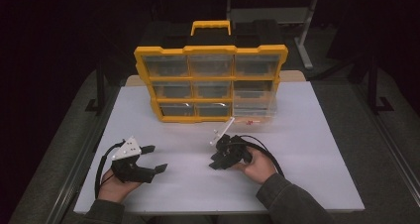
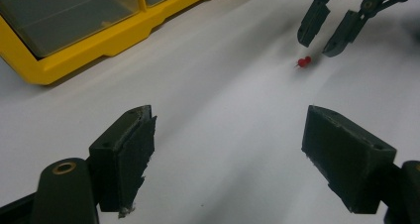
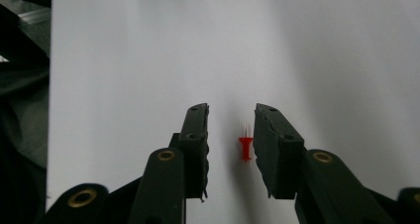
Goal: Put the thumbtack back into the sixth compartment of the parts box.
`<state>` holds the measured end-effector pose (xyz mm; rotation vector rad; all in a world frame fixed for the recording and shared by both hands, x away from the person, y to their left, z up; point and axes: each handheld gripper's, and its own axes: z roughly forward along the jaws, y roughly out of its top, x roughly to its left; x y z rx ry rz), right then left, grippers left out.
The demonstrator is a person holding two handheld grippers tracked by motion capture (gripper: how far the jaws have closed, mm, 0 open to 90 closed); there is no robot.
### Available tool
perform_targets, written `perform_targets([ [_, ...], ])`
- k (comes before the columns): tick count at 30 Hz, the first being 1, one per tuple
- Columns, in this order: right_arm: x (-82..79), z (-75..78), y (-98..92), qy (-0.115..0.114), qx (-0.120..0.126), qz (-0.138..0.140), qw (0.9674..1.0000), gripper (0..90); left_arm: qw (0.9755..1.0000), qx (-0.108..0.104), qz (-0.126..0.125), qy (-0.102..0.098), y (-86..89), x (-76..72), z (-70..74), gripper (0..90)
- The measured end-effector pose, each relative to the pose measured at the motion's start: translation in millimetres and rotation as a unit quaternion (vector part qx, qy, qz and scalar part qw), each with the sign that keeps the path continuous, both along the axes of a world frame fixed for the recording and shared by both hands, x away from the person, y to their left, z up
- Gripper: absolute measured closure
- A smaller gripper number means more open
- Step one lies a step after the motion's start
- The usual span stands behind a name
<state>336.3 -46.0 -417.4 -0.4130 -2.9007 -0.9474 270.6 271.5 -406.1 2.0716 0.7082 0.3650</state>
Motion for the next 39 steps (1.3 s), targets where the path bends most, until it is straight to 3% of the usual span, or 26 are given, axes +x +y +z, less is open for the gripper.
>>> perform_targets([
  [5, 1.3, -7.0, -0.5, 0.005, -0.011, -0.004, 0.9999, 68.7, 1.0000, -0.001, 0.001, 0.002, -0.2, -0.1, -0.8, 20.1],
  [12, 5.7, -14.5, -2.6, 0.001, -0.008, -0.007, 0.9999, 71.1, 1.0000, -0.001, 0.000, 0.002, 0.0, 0.1, -0.7, 20.1],
  [26, 6.4, -17.0, -0.5, -0.013, -0.019, -0.002, 0.9997, 78.1, 1.0000, -0.003, 0.001, 0.003, -1.1, -0.5, -0.9, 20.1],
  [39, 9.8, -17.2, -0.5, -0.009, -0.023, -0.002, 0.9997, 83.5, 1.0000, -0.001, -0.002, 0.003, -2.3, -0.5, 0.0, 20.1],
])
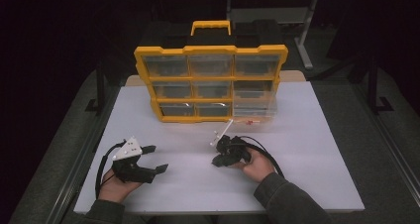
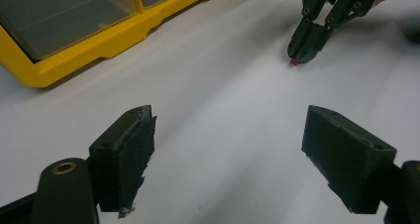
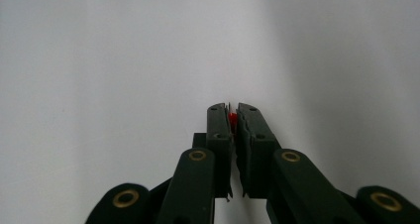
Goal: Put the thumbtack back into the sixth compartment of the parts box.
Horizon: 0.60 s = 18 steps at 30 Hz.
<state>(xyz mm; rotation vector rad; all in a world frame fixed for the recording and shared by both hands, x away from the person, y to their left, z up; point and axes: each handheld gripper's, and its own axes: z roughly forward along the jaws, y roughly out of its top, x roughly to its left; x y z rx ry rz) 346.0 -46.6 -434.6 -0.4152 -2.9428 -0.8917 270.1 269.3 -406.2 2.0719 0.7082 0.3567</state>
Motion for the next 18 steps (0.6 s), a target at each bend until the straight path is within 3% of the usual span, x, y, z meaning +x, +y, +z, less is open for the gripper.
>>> perform_targets([
  [5, 1.3, 0.2, -0.8, 0.010, 0.002, -0.004, 0.9999, 83.7, 1.0000, 0.002, 0.001, 0.004, 0.8, 0.3, -0.8, 20.1],
  [13, 1.7, 3.3, -2.7, 0.019, 0.026, 0.003, 0.9995, 83.9, 1.0000, 0.003, 0.001, 0.005, 1.7, 0.4, -0.3, 20.0],
  [18, -2.1, 12.8, -3.6, 0.020, 0.030, 0.010, 0.9993, 83.9, 1.0000, 0.000, 0.002, 0.003, 1.0, -0.1, -0.1, 20.1],
])
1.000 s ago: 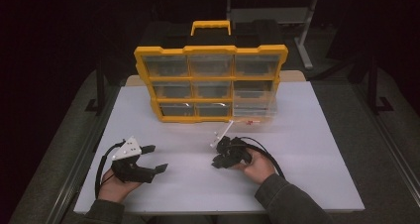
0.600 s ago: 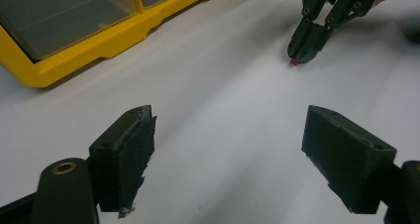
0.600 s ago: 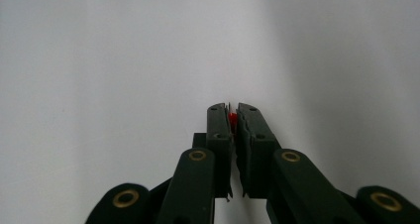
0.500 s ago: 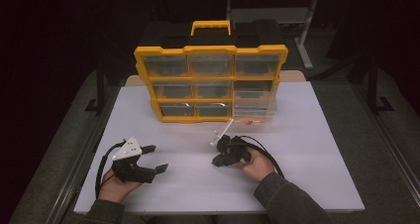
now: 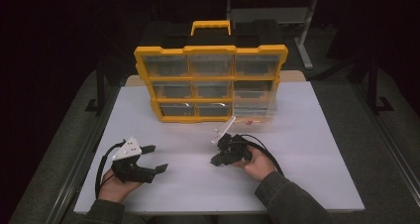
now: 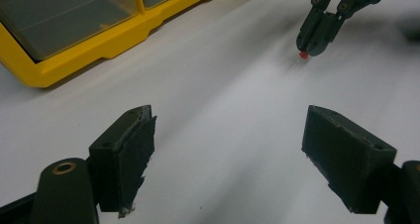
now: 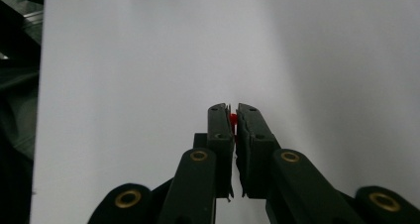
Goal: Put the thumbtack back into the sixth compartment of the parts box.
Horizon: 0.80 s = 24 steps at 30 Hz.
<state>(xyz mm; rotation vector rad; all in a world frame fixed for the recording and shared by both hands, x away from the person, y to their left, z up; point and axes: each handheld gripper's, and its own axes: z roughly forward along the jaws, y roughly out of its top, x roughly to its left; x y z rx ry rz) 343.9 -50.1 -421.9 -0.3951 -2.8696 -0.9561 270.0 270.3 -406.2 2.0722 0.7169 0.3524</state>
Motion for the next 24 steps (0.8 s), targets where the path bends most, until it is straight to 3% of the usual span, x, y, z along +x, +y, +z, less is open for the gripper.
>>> perform_targets([
  [14, -1.4, 27.9, -1.9, 0.013, 0.020, 0.020, 0.9995, 83.9, 1.0000, 0.000, 0.000, 0.000, 0.0, -0.4, 0.3, 20.1],
  [24, -1.3, 48.9, -7.3, 0.024, 0.037, 0.017, 0.9989, 83.9, 1.0000, 0.001, -0.001, -0.002, 0.6, -0.2, 0.6, 20.1],
])
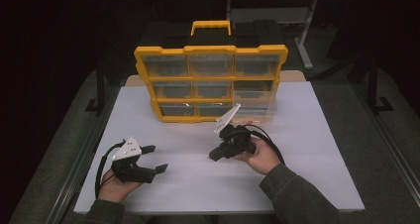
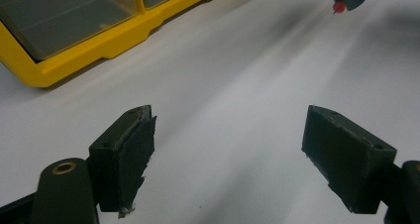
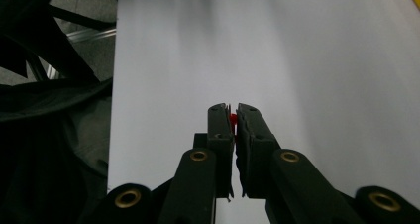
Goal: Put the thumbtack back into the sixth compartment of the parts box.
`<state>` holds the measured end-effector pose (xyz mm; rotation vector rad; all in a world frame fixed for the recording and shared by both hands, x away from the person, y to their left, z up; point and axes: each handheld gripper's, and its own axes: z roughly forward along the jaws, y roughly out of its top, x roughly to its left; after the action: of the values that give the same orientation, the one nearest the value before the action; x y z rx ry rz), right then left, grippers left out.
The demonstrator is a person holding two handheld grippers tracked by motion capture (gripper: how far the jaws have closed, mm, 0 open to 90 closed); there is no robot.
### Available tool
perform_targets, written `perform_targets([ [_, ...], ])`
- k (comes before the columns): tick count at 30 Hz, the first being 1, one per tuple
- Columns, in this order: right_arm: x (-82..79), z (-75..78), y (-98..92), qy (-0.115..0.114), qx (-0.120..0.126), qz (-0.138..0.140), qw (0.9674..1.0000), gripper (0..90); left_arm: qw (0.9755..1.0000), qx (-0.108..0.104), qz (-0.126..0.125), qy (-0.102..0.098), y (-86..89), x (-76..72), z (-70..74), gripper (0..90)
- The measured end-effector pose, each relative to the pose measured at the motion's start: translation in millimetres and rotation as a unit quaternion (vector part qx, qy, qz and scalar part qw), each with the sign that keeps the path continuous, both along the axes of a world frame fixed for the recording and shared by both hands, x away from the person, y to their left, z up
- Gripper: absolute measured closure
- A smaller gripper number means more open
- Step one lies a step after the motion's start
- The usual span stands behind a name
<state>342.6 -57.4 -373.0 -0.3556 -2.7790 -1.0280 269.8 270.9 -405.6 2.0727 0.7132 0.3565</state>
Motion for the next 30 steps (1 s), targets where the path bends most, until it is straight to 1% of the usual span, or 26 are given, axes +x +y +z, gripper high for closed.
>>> perform_targets([
  [1, 1.8, 3.3, -1.2, -0.003, 0.009, 0.004, 0.9999, 83.9, 1.0000, 0.001, 0.001, 0.003, 0.0, -0.1, 0.0, 20.1],
  [2, 2.1, 5.0, -2.0, -0.002, 0.008, 0.003, 1.0000, 83.9, 1.0000, 0.000, 0.002, 0.005, -0.8, -0.4, -0.9, 20.1],
  [3, 1.6, 6.7, -2.5, 0.003, 0.006, -0.001, 1.0000, 83.9, 1.0000, 0.000, 0.002, 0.005, -0.8, -0.4, -0.9, 20.1],
  [4, 1.6, 6.7, -2.5, 0.003, 0.006, -0.001, 1.0000, 83.9, 1.0000, 0.001, 0.000, 0.003, -1.0, -0.2, -0.9, 20.1],
  [5, 2.6, 9.2, -3.6, -0.005, 0.012, 0.005, 0.9999, 83.9, 1.0000, 0.002, -0.002, -0.001, -0.8, -0.1, 0.2, 20.1],
  [9, 1.5, 14.9, -6.3, 0.001, 0.014, 0.001, 0.9999, 83.9, 1.0000, 0.003, -0.002, -0.003, 0.4, 0.4, 0.6, 20.1],
  [10, 3.3, 18.1, -7.7, -0.006, 0.019, 0.005, 0.9998, 83.9, 1.0000, 0.002, 0.000, 0.002, -0.2, -0.1, -0.1, 20.1],
  [11, 3.4, 20.4, -8.6, -0.003, 0.018, 0.004, 0.9998, 83.9, 1.0000, 0.002, -0.001, 0.000, -0.5, 0.0, -0.3, 20.1],
  [13, 3.2, 25.2, -9.6, -0.007, 0.019, 0.004, 0.9998, 83.9, 1.0000, 0.003, -0.002, -0.001, -0.7, 0.0, 0.2, 20.1],
  [14, 3.2, 25.2, -9.6, -0.007, 0.019, 0.004, 0.9998, 83.9, 1.0000, 0.003, -0.002, -0.001, -0.7, 0.0, 0.2, 20.1],
  [15, 1.9, 31.3, -11.4, -0.002, 0.025, 0.003, 0.9997, 83.9, 1.0000, 0.000, -0.001, -0.001, -0.8, 0.0, 0.1, 20.1],
  [16, 0.9, 34.4, -12.1, 0.002, 0.025, 0.000, 0.9997, 83.9, 1.0000, 0.003, 0.000, -0.001, 0.2, 0.4, -0.2, 20.1],
  [17, 2.5, 36.3, -12.3, -0.010, 0.032, 0.008, 0.9994, 83.9, 1.0000, 0.003, 0.000, -0.001, 0.2, 0.4, -0.2, 20.1],
  [18, 1.4, 39.2, -13.1, -0.004, 0.027, 0.003, 0.9996, 83.9, 1.0000, 0.002, 0.001, 0.001, 0.1, 0.3, -0.4, 20.1],
  [19, 1.4, 39.2, -13.1, -0.004, 0.027, 0.003, 0.9996, 83.9, 1.0000, 0.002, 0.001, 0.001, 0.1, 0.3, -0.4, 20.1],
  [20, 1.4, 44.0, -13.9, -0.004, 0.031, 0.003, 0.9995, 83.9, 1.0000, 0.001, 0.001, -0.001, 0.0, 0.4, -0.4, 20.1],
  [21, 1.4, 44.0, -13.9, -0.004, 0.031, 0.003, 0.9995, 83.9, 1.0000, 0.001, 0.001, -0.001, 0.0, 0.4, -0.4, 20.1],
  [22, 1.2, 48.2, -14.3, -0.005, 0.032, 0.003, 0.9995, 83.9, 1.0000, 0.006, -0.003, -0.005, 0.8, 1.1, 0.0, 20.1],
  [23, 2.0, 49.6, -14.4, -0.010, 0.035, 0.006, 0.9993, 83.9, 1.0000, 0.004, -0.003, -0.003, 0.7, 1.1, -0.4, 20.1],
  [24, 1.8, 51.5, -14.5, -0.006, 0.034, 0.004, 0.9994, 83.9, 1.0000, 0.004, -0.003, -0.003, 0.7, 1.1, -0.4, 20.1],
  [25, 3.4, 52.5, -14.4, -0.013, 0.039, 0.009, 0.9991, 83.9, 1.0000, 0.004, -0.002, -0.001, 0.7, 1.1, -0.7, 20.1],
  [27, 3.4, 54.4, -14.3, -0.011, 0.038, 0.007, 0.9992, 83.9, 1.0000, 0.002, -0.002, -0.002, 0.5, 1.0, -0.5, 20.1],
  [28, 3.8, 58.4, -14.4, -0.014, 0.032, 0.008, 0.9993, 83.8, 1.0000, 0.002, -0.003, -0.003, 0.8, 0.9, 0.0, 20.1],
  [29, 3.8, 58.4, -14.4, -0.014, 0.032, 0.008, 0.9993, 83.8, 1.0000, -0.001, -0.002, -0.004, 0.7, 0.8, 0.4, 20.1],
  [30, 3.2, 62.2, -15.4, -0.009, 0.029, 0.004, 0.9995, 83.8, 1.0000, -0.008, 0.003, 0.001, 0.6, -0.1, 0.9, 20.1],
])
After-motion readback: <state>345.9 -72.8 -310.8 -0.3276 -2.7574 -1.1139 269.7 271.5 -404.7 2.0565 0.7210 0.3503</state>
